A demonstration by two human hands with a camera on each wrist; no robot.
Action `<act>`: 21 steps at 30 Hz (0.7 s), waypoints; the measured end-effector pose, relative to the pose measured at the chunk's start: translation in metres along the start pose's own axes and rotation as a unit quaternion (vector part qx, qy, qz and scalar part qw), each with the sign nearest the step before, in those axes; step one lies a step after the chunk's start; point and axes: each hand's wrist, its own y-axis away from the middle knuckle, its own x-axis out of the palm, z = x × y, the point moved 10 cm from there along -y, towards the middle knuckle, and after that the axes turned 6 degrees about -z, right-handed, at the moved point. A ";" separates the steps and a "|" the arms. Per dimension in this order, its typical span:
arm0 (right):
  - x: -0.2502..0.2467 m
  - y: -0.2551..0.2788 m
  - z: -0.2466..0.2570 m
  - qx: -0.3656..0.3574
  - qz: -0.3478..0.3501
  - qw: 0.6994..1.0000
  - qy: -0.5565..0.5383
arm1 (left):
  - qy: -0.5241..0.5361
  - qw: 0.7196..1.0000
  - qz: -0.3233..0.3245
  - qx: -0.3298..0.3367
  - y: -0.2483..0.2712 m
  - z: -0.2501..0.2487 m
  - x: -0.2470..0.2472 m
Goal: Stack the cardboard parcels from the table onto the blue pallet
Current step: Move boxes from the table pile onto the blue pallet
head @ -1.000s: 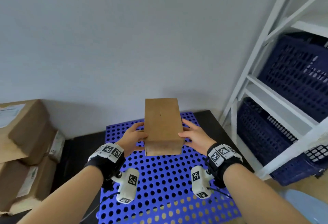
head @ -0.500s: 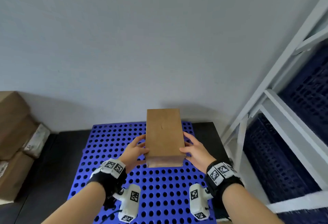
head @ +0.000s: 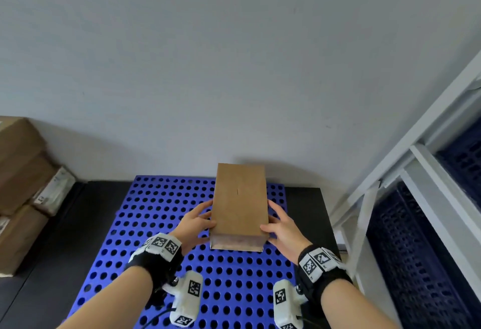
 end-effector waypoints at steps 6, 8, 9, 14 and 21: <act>0.000 -0.006 -0.008 0.008 -0.003 1.000 0.007 | 0.027 0.999 -0.004 -0.024 -0.009 0.014 -0.003; 0.000 -0.006 -0.008 0.008 -0.004 1.000 0.010 | 0.033 0.999 -0.003 -0.023 -0.010 0.016 -0.002; -0.001 -0.006 -0.009 0.009 -0.004 1.000 0.012 | 0.034 0.999 -0.003 -0.022 -0.010 0.017 -0.002; -0.002 -0.005 -0.010 0.012 -0.010 1.000 0.018 | 0.032 0.999 -0.009 -0.016 -0.009 0.018 -0.003; -0.006 0.000 -0.012 0.007 -0.023 0.999 0.030 | 0.031 0.999 -0.030 -0.014 -0.002 0.022 -0.001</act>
